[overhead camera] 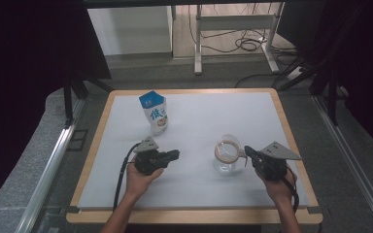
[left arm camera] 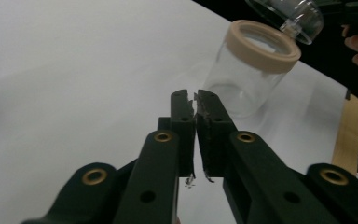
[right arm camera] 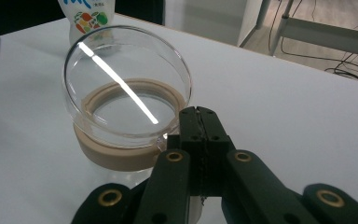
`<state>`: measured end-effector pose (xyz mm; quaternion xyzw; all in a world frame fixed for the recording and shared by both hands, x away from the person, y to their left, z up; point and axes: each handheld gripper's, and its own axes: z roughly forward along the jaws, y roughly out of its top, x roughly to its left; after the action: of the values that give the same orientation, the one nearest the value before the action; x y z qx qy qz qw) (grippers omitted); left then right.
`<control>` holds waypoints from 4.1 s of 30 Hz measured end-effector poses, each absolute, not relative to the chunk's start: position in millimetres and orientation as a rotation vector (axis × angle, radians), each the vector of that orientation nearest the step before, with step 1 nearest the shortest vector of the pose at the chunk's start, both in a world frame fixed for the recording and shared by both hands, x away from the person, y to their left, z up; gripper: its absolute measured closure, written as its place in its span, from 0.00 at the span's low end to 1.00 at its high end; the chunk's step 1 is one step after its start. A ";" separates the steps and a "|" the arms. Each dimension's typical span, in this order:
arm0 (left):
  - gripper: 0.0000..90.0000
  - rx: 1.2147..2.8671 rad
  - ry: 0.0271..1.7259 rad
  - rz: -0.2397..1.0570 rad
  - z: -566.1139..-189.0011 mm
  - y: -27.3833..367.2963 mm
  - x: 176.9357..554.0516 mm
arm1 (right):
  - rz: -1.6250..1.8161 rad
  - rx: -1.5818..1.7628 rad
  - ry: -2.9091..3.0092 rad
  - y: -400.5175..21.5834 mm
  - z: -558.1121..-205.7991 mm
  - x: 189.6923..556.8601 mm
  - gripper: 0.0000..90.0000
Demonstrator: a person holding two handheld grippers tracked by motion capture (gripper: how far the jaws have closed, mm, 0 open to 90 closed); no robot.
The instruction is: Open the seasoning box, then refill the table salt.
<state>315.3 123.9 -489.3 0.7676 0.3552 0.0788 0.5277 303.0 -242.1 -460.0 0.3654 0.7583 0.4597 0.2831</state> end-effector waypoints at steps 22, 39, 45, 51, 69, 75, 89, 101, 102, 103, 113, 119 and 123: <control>1.00 1.898 0.719 0.151 -471.5 21.2 334.9 | 1.237 0.974 2.029 -242.8 -460.5 302.9 1.00; 1.00 1.926 0.677 0.134 -458.1 9.9 336.6 | 1.288 1.031 2.005 -256.2 -465.5 291.6 1.00; 1.00 1.934 0.662 0.136 -451.4 2.2 335.2 | 1.256 1.138 2.026 -269.6 -488.8 283.0 0.75; 1.00 1.944 0.638 0.141 -445.2 -8.5 334.1 | 1.203 1.094 2.129 -264.8 -515.5 269.0 0.61; 1.00 1.974 0.575 0.154 -433.5 -38.1 327.5 | 1.271 1.041 2.156 -254.5 -518.9 257.5 0.55; 0.92 1.913 0.622 0.161 -437.4 1.5 324.3 | 1.341 0.989 2.154 -248.3 -515.6 253.2 0.53; 0.39 1.828 0.787 0.230 -469.1 101.7 303.1 | 1.422 0.902 2.193 -211.6 -512.4 245.4 0.43; 0.35 1.803 0.909 0.301 -498.0 160.0 293.7 | 1.422 0.787 2.232 -159.6 -510.2 243.2 0.40; 0.35 1.797 0.916 0.311 -498.7 164.2 293.3 | 1.423 0.785 2.236 -155.1 -511.3 244.3 0.40; 0.35 1.792 0.924 0.313 -499.2 168.2 292.9 | 1.419 0.781 2.237 -150.9 -512.5 245.4 0.39; 0.35 1.782 0.985 0.336 -506.7 196.3 293.4 | 1.410 0.775 2.280 -126.0 -527.6 260.6 0.38; 0.35 1.766 1.023 0.360 -509.9 204.1 297.5 | 1.411 0.771 2.293 -122.1 -529.1 263.1 0.38; 0.39 1.754 1.049 0.370 -508.9 208.6 304.7 | 1.404 0.780 2.299 -124.0 -530.8 261.1 0.38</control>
<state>304.7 208.6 -508.9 0.7276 0.4354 0.1533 0.5075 261.1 -124.0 -530.8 0.2743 0.8082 0.4934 0.1678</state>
